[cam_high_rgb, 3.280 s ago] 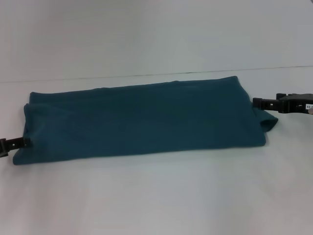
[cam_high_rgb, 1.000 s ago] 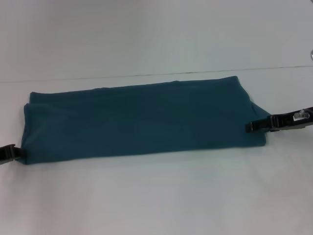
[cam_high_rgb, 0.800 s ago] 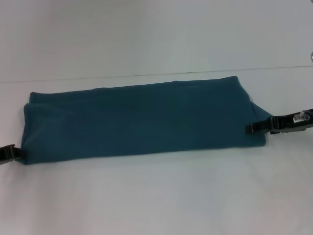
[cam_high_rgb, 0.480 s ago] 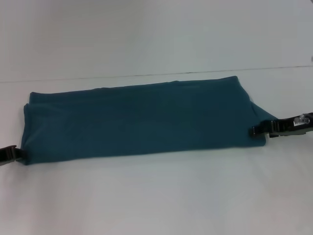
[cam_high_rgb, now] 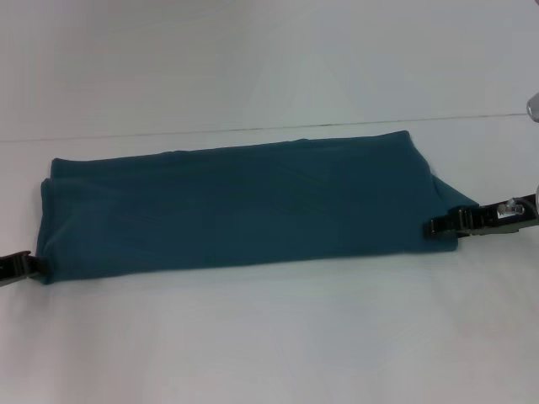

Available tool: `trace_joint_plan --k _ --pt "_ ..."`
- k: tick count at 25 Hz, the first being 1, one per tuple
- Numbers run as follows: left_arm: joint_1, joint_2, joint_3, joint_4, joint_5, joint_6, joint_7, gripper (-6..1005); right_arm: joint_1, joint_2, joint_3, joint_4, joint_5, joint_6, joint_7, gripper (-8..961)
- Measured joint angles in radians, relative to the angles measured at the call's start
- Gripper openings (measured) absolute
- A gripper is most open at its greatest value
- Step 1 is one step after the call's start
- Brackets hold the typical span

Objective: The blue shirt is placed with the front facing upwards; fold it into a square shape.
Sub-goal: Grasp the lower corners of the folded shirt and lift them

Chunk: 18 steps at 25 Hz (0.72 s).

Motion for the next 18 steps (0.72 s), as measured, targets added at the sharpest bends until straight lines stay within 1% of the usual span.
trace_joint_plan --k 4,10,15,18 --pt "0.0 -0.001 0.003 0.0 0.0 0.0 0.0 26 0.0 -0.001 -0.01 0.0 0.0 0.001 -0.003 714" --pt "0.0 -0.003 0.002 -0.005 0.001 0.0 0.0 27 -0.002 0.002 -0.025 0.0 0.0 0.005 -0.004 487" --pt "0.0 -0.003 0.002 -0.007 0.0 0.002 0.003 27 -0.008 0.002 -0.025 -0.001 0.0 0.008 -0.001 247" --pt "0.0 -0.003 0.002 -0.008 -0.005 0.006 0.013 28 -0.013 0.003 -0.025 -0.006 0.0 0.006 -0.004 145"
